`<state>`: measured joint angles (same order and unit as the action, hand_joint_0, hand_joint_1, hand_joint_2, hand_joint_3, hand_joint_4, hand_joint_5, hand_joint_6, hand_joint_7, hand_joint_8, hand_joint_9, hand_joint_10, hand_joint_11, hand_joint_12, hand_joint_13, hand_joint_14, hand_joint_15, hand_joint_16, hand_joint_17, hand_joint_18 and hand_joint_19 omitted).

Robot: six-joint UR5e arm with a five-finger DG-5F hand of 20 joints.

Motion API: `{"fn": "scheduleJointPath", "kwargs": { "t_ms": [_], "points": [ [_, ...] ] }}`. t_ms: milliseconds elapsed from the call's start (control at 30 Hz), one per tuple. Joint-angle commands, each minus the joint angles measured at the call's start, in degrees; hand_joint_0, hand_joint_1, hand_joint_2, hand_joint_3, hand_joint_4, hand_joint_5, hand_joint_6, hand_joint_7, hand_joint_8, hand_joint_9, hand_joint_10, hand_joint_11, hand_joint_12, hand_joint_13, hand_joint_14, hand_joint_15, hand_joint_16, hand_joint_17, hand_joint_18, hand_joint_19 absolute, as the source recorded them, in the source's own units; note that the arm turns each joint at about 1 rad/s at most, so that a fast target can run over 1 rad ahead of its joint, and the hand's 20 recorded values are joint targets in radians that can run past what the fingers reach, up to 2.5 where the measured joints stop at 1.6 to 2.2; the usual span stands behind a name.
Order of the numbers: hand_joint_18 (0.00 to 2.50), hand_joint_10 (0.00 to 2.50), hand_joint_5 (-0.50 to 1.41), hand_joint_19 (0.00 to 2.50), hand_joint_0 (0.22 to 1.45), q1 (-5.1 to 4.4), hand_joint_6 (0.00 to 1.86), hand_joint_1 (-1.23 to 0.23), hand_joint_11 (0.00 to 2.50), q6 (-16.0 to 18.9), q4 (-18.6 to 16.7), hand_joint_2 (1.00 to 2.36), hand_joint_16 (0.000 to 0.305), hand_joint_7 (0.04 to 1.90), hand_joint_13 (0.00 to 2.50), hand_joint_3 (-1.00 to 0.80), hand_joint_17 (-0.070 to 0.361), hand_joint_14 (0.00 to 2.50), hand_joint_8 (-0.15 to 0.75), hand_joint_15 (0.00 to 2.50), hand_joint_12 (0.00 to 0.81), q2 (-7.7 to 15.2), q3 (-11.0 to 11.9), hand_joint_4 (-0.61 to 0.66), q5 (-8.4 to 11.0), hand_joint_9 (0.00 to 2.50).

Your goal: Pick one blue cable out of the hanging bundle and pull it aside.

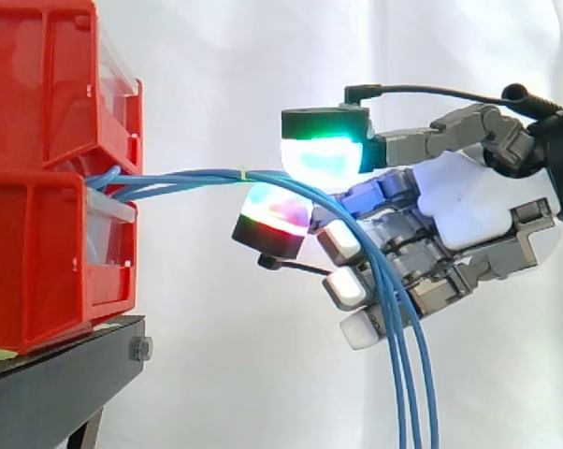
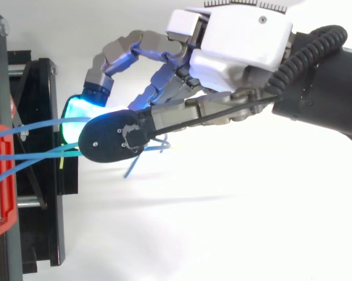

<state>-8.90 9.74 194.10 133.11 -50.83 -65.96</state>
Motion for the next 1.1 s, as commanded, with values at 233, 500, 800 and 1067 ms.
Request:
{"fn": "scheduleJointPath", "kwargs": {
  "t_ms": [233,500,800,1067],
  "points": [
    [0.76,0.02,-0.16,0.44,0.72,-0.06,0.98,-0.83,0.68,0.0,0.4,1.01,0.042,0.77,0.91,-0.28,0.095,0.02,0.260,0.48,0.316,0.0,-0.1,-0.09,0.05,1.03],
    [0.78,0.02,-0.16,0.42,0.77,-0.06,0.98,-0.88,0.68,0.0,0.6,1.00,0.041,0.75,0.91,-0.49,0.092,0.02,0.250,0.48,0.309,0.0,-0.1,-0.09,0.05,1.04],
    [0.78,0.02,-0.14,0.46,0.57,-0.06,0.95,-0.77,0.66,0.1,0.8,1.00,0.043,0.68,0.93,-0.50,0.097,0.02,0.265,0.49,0.326,0.0,-0.1,0.04,0.05,1.07],
    [0.76,0.02,-0.13,0.49,0.58,-0.06,0.91,-0.56,0.65,0.0,0.8,1.00,0.045,0.76,0.93,-0.50,0.101,0.02,0.279,0.50,0.331,0.0,-0.1,0.03,0.05,1.11]
  ]
}}
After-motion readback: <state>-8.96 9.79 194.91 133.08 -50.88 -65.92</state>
